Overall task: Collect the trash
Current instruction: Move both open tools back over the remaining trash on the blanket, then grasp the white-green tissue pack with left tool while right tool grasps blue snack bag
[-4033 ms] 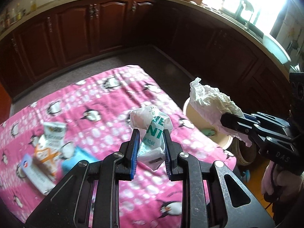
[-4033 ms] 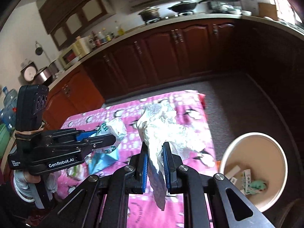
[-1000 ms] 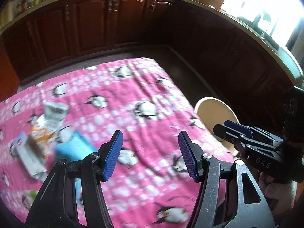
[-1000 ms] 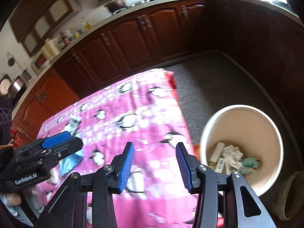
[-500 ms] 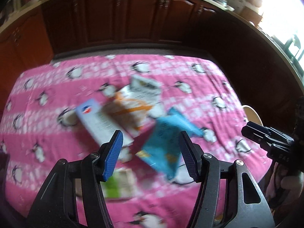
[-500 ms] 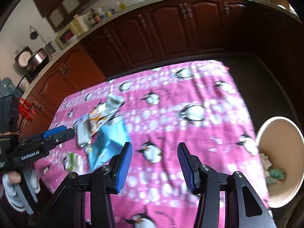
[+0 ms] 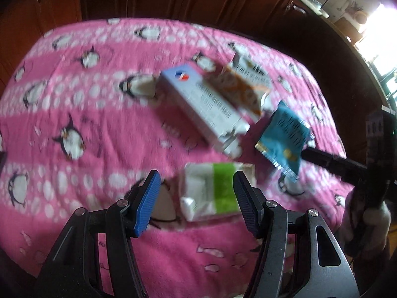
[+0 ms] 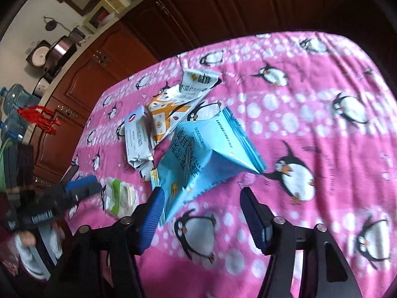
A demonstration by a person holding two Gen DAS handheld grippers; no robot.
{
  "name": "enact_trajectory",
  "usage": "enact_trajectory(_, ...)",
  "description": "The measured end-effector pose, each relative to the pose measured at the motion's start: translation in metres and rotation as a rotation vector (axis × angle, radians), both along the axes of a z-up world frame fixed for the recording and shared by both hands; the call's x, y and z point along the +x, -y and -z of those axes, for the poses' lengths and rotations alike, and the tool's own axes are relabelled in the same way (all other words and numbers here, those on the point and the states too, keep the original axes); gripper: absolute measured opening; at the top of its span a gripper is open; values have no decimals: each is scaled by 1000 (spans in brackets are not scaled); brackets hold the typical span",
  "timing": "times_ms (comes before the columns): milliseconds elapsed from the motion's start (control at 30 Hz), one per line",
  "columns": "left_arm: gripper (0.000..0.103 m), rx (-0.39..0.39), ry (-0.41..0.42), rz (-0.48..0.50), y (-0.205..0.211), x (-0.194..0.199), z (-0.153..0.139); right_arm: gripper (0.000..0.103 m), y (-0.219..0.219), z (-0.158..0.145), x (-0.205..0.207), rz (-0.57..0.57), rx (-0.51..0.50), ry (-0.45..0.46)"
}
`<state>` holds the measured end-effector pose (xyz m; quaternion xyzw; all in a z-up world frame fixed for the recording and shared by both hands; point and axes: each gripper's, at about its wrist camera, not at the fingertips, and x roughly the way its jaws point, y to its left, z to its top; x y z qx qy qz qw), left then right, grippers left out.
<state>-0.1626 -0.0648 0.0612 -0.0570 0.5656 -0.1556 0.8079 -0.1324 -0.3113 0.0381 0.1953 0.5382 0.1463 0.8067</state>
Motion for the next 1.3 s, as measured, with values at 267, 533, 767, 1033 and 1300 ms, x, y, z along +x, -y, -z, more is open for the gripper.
enact_trajectory(267,60,-26,-58,41,15,1,17,62,-3,10,27,50,-1,-31)
enact_trajectory(533,59,19,-55,90,36,4,26,51,-3,16,35,64,-4,-52)
enact_trajectory(767,36,57,-24,105,39,-2,24,35,-1,1,18,27,-29,20)
enact_trajectory(1033,13,25,17,106,28,-10,2,34,20,-29,-3,28,-22,102)
enact_trajectory(1300,8,4,65,88,17,-20,-22,34,32,-48,-19,31,-18,146)
